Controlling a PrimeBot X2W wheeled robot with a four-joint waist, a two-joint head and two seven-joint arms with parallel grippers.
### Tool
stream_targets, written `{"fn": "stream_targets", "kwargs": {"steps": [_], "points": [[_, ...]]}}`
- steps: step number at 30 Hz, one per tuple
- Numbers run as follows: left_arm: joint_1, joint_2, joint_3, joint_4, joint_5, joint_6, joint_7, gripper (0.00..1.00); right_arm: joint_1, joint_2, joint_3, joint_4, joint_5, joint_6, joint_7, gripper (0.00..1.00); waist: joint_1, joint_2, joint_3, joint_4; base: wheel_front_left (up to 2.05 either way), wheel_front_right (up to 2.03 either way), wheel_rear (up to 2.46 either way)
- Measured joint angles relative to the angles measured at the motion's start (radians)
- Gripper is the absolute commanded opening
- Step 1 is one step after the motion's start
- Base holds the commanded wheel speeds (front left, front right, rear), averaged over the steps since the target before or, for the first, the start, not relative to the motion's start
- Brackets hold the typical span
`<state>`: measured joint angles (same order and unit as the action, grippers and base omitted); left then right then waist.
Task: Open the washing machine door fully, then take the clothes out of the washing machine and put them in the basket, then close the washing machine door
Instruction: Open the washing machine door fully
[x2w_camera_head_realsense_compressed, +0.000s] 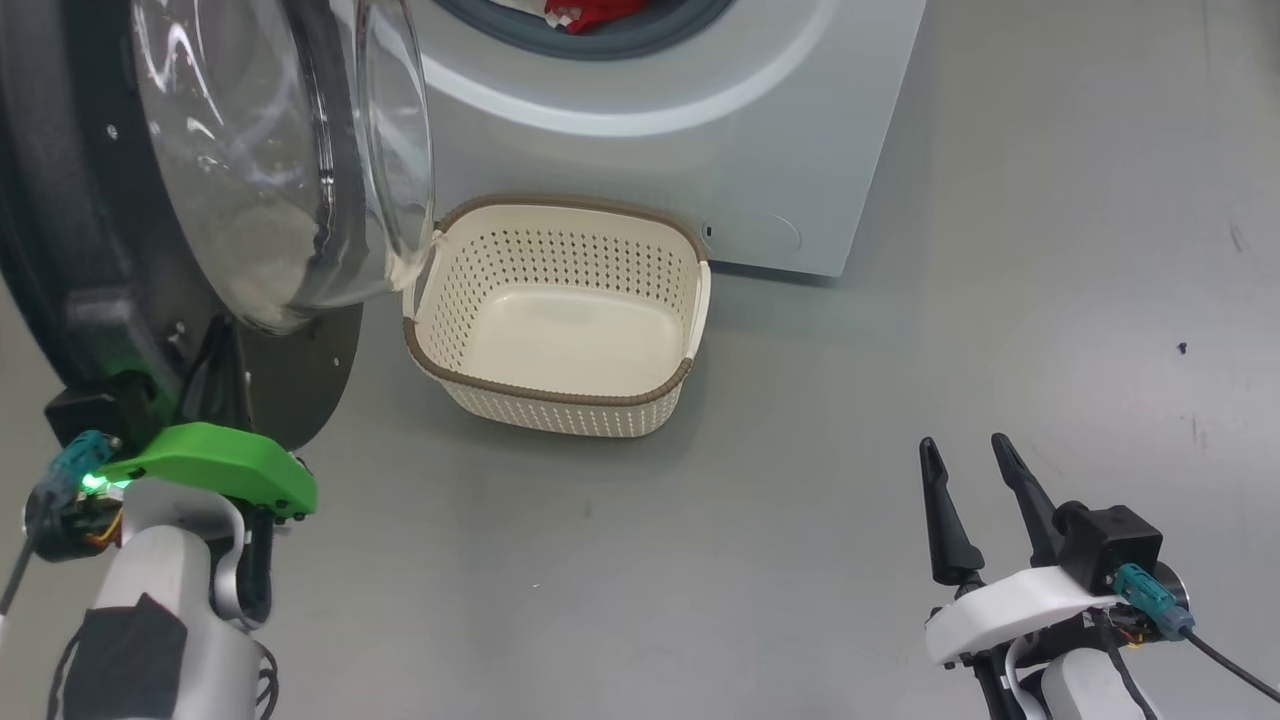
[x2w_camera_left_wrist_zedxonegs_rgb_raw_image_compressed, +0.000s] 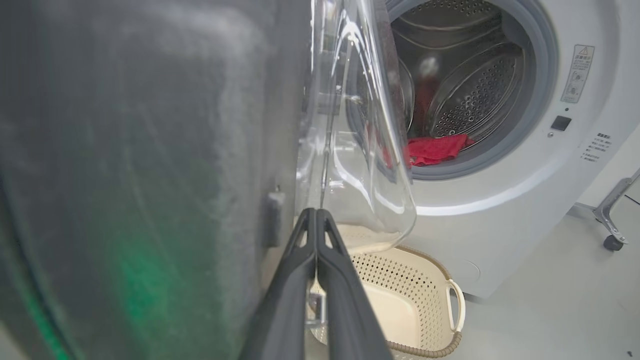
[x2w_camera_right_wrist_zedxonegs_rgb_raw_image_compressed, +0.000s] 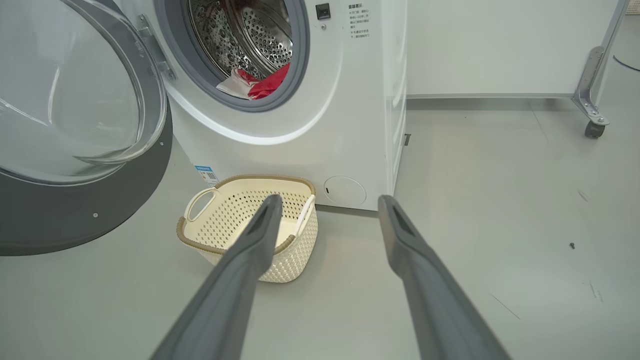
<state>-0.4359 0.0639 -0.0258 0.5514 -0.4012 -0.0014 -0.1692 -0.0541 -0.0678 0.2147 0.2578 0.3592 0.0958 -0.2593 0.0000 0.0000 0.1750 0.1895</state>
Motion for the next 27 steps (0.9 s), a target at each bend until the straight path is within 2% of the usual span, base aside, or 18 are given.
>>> {"fn": "stream_targets", "kwargs": {"steps": [20,27], "points": [[-0.066,0.137,0.218,-0.016,-0.109,0.049,-0.023,0.0,-0.083,-0.032,0.013,-0.03,-0.038,0.0,0.026,1.0,0.0,0.0,0.161,0.019,0.0,0.0,0.0],[-0.093,0.186,0.26,-0.012,-0.126,0.049,-0.027,0.0,-0.107,-0.044,0.012,-0.038,-0.045,0.0,0.036,1.0,0.0,0.0,0.213,0.017,0.0,0.0,0.0]]}}
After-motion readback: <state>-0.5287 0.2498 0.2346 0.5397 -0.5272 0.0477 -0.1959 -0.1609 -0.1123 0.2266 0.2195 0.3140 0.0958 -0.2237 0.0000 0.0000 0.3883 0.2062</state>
